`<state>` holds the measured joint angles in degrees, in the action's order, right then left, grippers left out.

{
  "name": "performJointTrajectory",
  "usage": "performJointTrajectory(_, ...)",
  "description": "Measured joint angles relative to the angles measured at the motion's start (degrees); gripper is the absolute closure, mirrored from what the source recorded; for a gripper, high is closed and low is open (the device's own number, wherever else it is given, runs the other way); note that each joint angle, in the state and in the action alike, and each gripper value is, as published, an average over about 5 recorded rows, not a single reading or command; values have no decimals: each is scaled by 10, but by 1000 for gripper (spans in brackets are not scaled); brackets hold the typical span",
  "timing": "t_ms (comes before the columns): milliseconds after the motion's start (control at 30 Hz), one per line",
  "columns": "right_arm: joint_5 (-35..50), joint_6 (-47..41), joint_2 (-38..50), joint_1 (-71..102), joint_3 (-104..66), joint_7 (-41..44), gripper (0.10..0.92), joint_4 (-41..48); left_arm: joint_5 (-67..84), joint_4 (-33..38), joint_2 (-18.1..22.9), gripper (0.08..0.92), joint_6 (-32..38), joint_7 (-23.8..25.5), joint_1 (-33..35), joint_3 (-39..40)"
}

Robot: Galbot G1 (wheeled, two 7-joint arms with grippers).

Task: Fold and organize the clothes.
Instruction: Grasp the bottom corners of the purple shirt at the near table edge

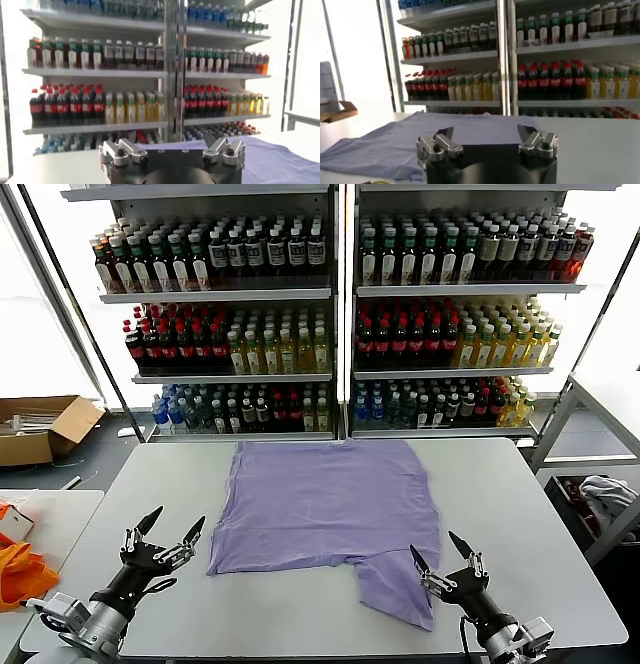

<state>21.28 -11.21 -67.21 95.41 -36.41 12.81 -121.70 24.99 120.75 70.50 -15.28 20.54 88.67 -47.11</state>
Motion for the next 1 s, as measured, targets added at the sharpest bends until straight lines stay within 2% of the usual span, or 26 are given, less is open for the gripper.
performJointTrajectory(333,-10,-69,22,50,11,-56,203,-37,10,3,-33,177,-84,-47,0,42)
performJointTrajectory(833,-18,-120,15,69,49,-94,204,-45,28,-64,-29,177,-138,-99,-45,92)
performJointTrajectory(900,-19,-123,14,71,55,-97,222,-45,30,-73,-26,177,-142,-106,-51,96)
performJointTrajectory(1000,-23,-124,11,71,63,-101,293,-42,32,-85,-20,178,-147,-113,-58,101)
